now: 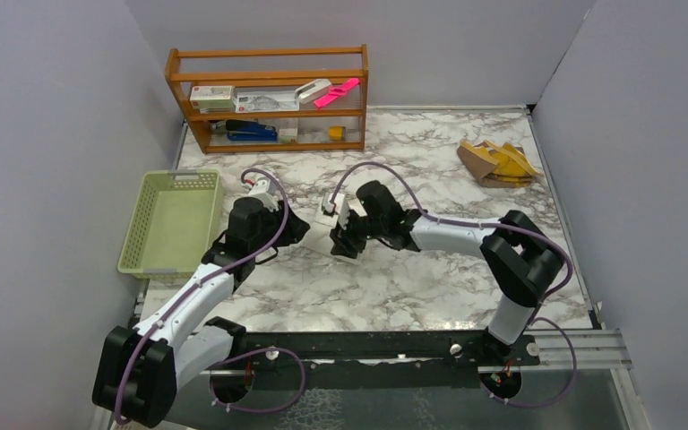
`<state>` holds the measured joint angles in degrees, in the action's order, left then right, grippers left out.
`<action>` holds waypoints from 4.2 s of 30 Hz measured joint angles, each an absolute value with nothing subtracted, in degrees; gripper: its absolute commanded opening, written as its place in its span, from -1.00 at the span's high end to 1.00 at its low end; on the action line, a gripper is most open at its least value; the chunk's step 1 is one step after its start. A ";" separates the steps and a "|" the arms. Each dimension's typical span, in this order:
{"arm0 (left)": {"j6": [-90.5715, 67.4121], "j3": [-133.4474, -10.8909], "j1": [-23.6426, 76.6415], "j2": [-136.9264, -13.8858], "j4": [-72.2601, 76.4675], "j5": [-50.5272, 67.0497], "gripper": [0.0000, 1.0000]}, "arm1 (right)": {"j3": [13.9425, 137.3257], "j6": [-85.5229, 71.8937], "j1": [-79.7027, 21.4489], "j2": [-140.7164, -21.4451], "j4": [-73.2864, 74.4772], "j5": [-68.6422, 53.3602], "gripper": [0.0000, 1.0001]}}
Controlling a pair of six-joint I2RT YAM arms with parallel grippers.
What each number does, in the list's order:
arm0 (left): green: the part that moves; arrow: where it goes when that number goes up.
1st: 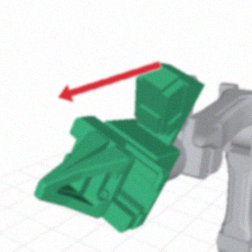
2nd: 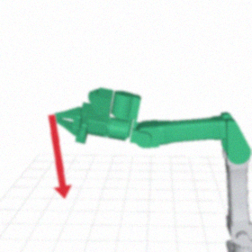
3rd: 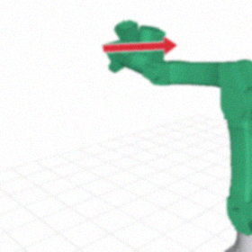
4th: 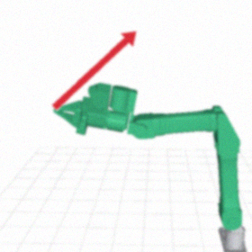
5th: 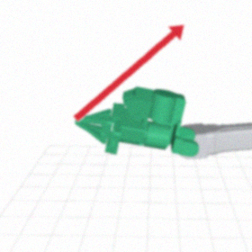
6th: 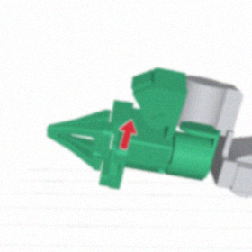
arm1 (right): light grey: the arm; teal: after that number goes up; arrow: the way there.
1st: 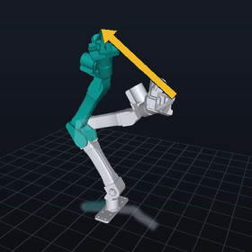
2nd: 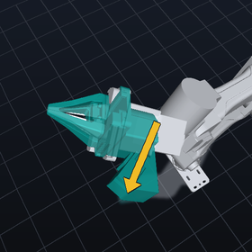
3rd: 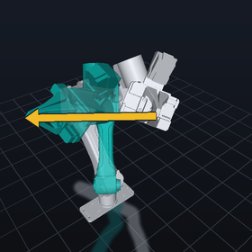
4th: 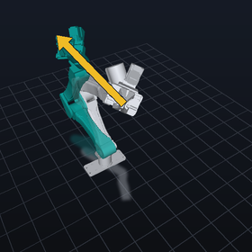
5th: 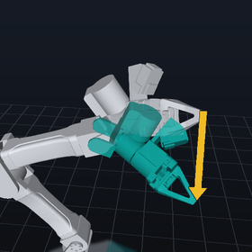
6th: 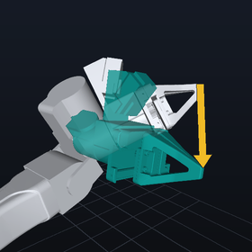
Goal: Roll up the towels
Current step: Roll the towel at the center of the board.
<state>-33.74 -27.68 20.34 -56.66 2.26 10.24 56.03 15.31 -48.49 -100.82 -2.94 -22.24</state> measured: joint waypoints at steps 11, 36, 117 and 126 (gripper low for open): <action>-35.00 -26.68 20.32 -56.73 3.36 15.62 0.20 | 62.15 3.75 -37.56 -101.82 2.17 -43.51 -0.08; -34.15 -28.08 20.32 -53.15 1.63 11.55 0.18 | 35.62 -0.80 -46.57 -72.47 -23.44 -6.26 -0.71; -45.36 -25.58 18.26 -99.55 46.76 29.19 0.50 | 62.41 13.76 -49.04 -107.57 8.16 -37.87 0.60; -45.98 -24.43 18.65 -99.42 48.34 26.76 0.50 | 62.13 12.84 -50.68 -107.57 6.04 -40.51 0.60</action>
<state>-45.98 -24.43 18.65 -99.42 48.34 26.76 62.13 12.84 -50.68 -107.57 6.04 -40.51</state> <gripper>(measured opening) 0.245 0.207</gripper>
